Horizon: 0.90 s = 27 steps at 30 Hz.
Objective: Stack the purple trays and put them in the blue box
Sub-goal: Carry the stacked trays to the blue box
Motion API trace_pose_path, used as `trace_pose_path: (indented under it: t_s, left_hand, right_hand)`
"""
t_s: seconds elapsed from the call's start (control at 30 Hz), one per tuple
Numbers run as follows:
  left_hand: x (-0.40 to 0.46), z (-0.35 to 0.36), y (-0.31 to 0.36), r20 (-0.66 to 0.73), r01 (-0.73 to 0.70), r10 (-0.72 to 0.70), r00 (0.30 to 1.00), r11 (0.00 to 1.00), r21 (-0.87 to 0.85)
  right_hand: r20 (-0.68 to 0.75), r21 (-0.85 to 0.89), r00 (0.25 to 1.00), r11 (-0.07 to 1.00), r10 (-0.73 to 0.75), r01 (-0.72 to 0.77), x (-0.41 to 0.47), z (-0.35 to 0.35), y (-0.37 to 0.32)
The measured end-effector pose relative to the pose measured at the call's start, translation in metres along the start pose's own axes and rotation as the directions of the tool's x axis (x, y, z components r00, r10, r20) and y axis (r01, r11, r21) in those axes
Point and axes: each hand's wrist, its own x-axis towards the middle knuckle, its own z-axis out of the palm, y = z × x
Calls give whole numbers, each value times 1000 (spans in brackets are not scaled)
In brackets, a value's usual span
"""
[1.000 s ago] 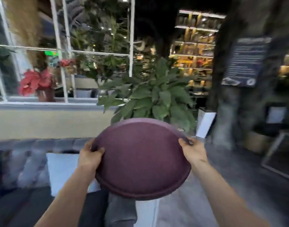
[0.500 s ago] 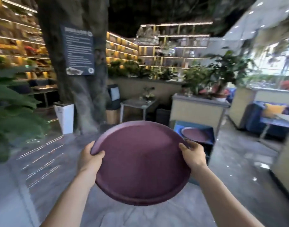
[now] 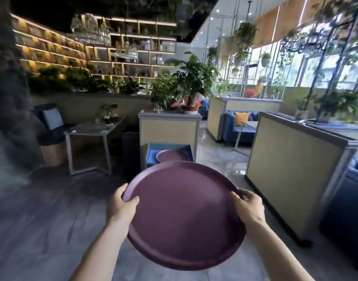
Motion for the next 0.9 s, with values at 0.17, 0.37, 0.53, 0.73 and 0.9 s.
trace_pose_path:
  t_s: [0.17,0.37,0.53,0.73,0.9]
  left_hand:
    - [20,56,7,18,-2,1,1000,1000,31]
    - [48,104,14,-2,-2,2,1000,998,57]
    - [89,133,15,-5,9,-9,1000,998,62]
    - [173,166,9,-16,17,-16,1000,999,43]
    - [281,199,10,-15,14,-13,1000,999,33]
  right_hand:
    - [9,39,1000,999,23,-23,51,-9,10]
    - [22,49,999,998,36,-37,110,-2,12]
    - [42,26,998,999,36,-38,157,25,9]
    - [51,26,998,999,33,-35,225,89,-4]
    - [53,14,998,999,28,-29,301,166,-30]
